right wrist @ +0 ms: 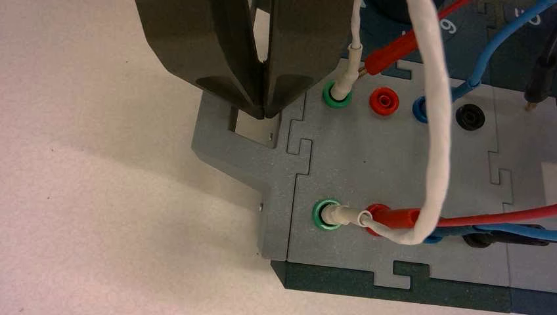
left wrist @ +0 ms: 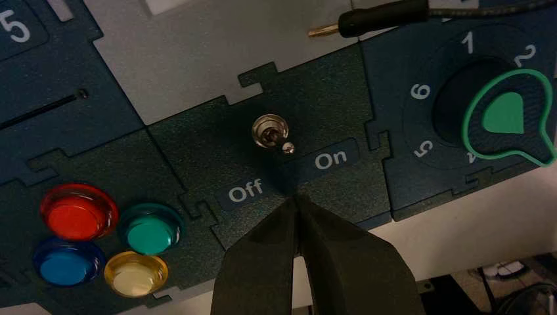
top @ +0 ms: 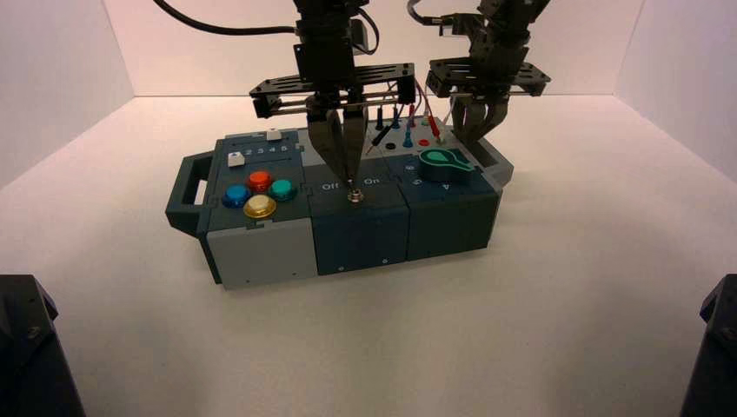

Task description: Flip the bottom switch on with the left gripper.

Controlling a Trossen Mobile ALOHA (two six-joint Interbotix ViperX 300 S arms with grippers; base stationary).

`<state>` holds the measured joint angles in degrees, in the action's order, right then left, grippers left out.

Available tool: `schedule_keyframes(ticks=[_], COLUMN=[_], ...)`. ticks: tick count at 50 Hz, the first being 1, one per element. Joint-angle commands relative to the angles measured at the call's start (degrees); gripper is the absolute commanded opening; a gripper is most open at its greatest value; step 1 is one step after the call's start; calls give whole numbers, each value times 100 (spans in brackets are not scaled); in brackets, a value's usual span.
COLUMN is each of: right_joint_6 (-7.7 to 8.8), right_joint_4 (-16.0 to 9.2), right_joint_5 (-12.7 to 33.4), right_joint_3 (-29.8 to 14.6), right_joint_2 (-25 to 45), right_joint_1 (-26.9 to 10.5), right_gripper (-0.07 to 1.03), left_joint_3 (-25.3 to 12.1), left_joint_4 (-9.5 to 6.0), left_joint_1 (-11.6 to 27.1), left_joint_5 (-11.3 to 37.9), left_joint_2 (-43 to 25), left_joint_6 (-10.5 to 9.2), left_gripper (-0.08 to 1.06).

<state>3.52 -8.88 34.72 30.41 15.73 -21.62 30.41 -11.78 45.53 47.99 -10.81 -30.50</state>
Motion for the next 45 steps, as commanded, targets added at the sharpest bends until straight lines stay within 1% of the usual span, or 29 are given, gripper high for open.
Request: schedule_keyframes(ticks=[1, 8, 10, 13, 20, 34, 40, 45], right_joint_6=[88, 88, 79, 88, 88, 88, 88, 88], right_joint_4=[26, 26, 26, 26, 26, 26, 26, 26], right_joint_5=[-26, -26, -26, -26, -26, -18, -18, -18], right_joint_3=[70, 79, 79, 79, 88, 79, 70, 44], right_joint_2=[343, 343, 343, 343, 334, 343, 334, 334], right_joint_1=[-79, -79, -79, -88, -97, -97, -97, -97], right_gripper=[-2, -2, -2, -2, -2, -2, -2, -2], left_joint_3=[-123, -97, -79, -62, -53, 26, 26, 0], left_joint_4=[26, 44, 79, 176, 255, 237, 229, 220], left_joint_1=[53, 53, 53, 53, 53, 79, 97, 149], left_joint_5=[62, 97, 105, 149, 255, 334, 334, 360], left_joint_2=[167, 193, 202, 202, 202, 360, 431, 439], left_joint_6=[-18, -18, -18, -35, -35, -70, -132, -132], left_gripper=[-3, -3, -3, -3, -3, -3, -3, -3])
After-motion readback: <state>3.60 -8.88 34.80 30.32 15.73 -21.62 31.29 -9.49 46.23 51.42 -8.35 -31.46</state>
